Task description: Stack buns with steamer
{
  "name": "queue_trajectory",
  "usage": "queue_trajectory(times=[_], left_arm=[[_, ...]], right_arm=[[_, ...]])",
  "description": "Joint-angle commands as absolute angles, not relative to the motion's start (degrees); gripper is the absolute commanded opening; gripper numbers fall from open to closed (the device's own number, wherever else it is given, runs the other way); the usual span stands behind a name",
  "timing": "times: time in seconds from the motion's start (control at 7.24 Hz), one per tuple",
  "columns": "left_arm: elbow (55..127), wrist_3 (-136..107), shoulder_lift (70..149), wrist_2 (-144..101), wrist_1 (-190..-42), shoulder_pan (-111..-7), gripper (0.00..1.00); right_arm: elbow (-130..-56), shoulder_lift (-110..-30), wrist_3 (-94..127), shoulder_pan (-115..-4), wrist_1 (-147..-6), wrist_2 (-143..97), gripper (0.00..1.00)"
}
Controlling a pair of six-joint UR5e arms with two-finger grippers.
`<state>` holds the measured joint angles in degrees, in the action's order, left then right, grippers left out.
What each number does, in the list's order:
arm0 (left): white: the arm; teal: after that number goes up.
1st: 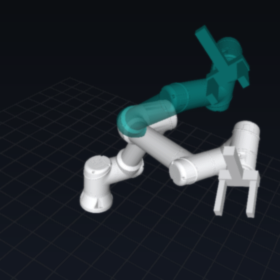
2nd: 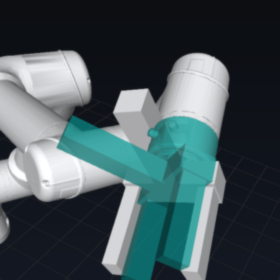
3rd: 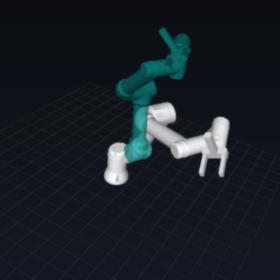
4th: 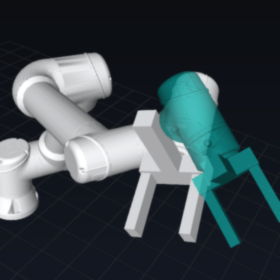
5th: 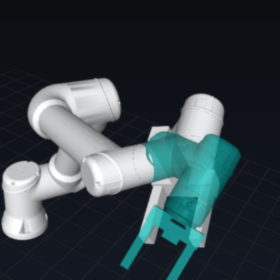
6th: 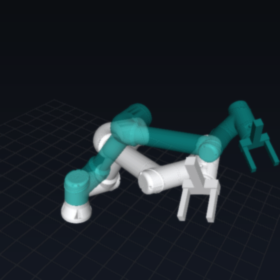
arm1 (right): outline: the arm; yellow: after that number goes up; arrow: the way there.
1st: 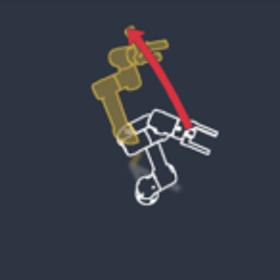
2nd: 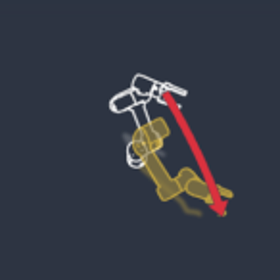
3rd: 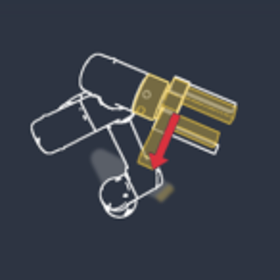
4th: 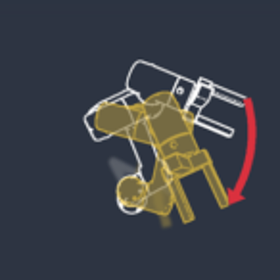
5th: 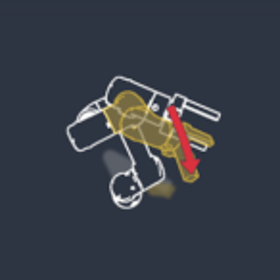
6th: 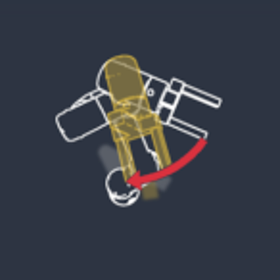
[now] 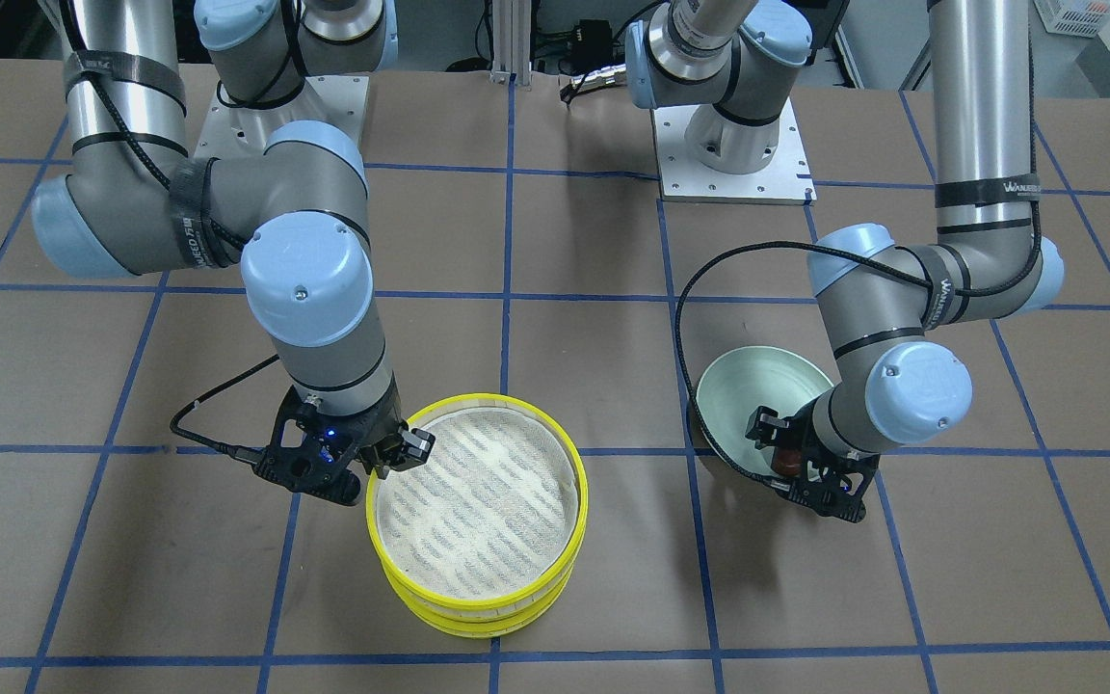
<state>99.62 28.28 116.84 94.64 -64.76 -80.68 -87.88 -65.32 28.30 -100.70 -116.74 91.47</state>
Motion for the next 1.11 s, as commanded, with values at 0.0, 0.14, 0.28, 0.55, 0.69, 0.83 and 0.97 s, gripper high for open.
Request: queue_trajectory(times=[0.0, 0.14, 0.28, 0.55, 0.69, 0.83, 0.97], left_arm=[[98.88, 28.21, 116.81, 95.01, -64.78, -80.68, 0.0], [98.79, 28.39, 116.11, 95.1, -64.43, -80.68, 0.0], [98.44, 28.48, 115.41, 94.92, -64.16, -80.68, 0.0], [95.11, 26.56, 113.22, 95.19, -66.87, -80.6, 0.0], [93.88, 25.93, 111.2, 95.19, -68.1, -80.33, 0.0], [92.82, 24.27, 109.53, 95.19, -71.16, -80.33, 0.0], [92.29, 22.87, 108.82, 96.49, -72.15, -80.42, 0.0]], right_arm=[[-87.98, -64.34, 28.74, -100.72, -117.86, 91.49, 0.0], [-87.98, -64.25, 28.65, -100.72, -117.86, 91.58, 0.0], [-87.89, -64.34, 28.74, -100.72, -117.95, 91.84, 0.0], [-87.98, -64.25, 28.83, -100.72, -117.95, 91.93, 0.0], [-87.98, -64.16, 28.74, -100.72, -117.86, 92.02, 0.0], [-87.98, -64.16, 28.83, -100.72, -117.86, 92.02, 0.0], [-87.98, -64.16, 28.83, -100.72, -117.86, 92.02, 0.0]])
